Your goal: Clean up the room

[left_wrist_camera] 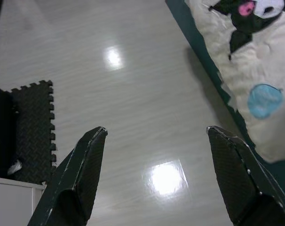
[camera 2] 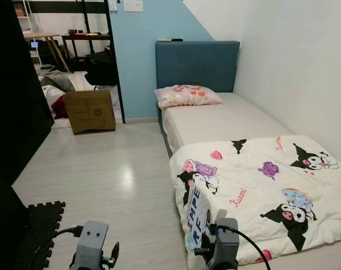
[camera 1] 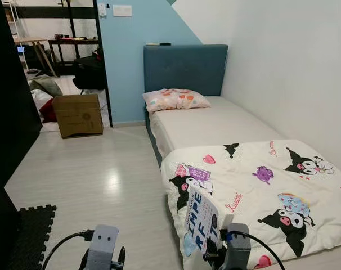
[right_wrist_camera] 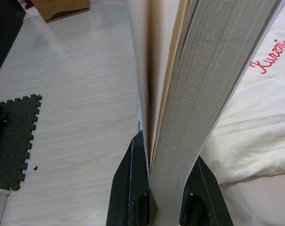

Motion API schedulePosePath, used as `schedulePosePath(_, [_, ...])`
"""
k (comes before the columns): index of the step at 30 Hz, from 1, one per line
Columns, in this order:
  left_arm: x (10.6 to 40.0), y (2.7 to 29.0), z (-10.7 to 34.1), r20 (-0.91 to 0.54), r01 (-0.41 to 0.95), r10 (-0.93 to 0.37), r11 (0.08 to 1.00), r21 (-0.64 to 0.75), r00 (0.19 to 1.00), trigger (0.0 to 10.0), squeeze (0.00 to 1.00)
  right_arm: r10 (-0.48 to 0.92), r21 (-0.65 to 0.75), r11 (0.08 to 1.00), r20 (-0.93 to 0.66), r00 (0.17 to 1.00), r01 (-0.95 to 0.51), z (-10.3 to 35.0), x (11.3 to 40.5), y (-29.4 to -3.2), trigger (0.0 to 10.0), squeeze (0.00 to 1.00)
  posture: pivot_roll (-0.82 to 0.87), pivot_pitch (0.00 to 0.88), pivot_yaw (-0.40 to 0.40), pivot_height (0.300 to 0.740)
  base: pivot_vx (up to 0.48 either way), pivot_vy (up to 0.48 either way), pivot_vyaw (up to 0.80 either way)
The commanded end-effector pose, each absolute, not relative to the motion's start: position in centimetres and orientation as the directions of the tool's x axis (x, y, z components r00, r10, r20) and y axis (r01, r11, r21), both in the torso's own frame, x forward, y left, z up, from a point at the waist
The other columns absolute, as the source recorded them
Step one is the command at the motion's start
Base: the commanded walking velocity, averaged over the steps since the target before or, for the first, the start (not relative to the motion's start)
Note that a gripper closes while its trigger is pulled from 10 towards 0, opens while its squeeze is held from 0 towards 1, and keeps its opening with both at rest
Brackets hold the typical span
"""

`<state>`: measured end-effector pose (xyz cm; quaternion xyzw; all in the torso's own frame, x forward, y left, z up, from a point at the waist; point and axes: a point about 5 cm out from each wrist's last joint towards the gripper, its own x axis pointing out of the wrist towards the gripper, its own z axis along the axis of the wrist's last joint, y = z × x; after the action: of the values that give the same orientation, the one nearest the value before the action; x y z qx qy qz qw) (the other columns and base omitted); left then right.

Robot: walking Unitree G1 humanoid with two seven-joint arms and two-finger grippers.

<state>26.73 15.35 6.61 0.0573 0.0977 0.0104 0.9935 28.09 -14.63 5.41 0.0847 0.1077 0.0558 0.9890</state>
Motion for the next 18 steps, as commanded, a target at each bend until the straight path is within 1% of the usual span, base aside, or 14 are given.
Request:
schedulePosePath(1, [26.4,15.57,6.03,-0.212,-0.032,0.051,0.995,0.093,0.976,10.0,0.0,0.136,0.182,0.978,-0.184,0.974,-0.102,5.66,28.16,-14.53,10.0,0.0,0.04,0.126,-0.034,0.74,0.0,0.0,0.0])
schedulePosePath(12, [26.22,15.02,6.13,-0.206,-0.013,0.024,0.999,0.051,0.978,10.0,0.0,0.155,0.163,0.978,-0.173,0.973,-0.127,5.87,28.25,-14.53,10.0,0.0,0.03,0.126,-0.034,0.74,0.0,0.0,0.0])
schedulePosePath(18, [26.2,14.88,6.13,-0.201,-0.003,0.01,0.999,0.035,0.979,10.0,0.0,0.162,0.154,0.979,-0.176,0.971,-0.136,5.74,28.19,-14.48,10.0,0.0,0.03,0.124,-0.036,0.74,0.29,0.0,0.0])
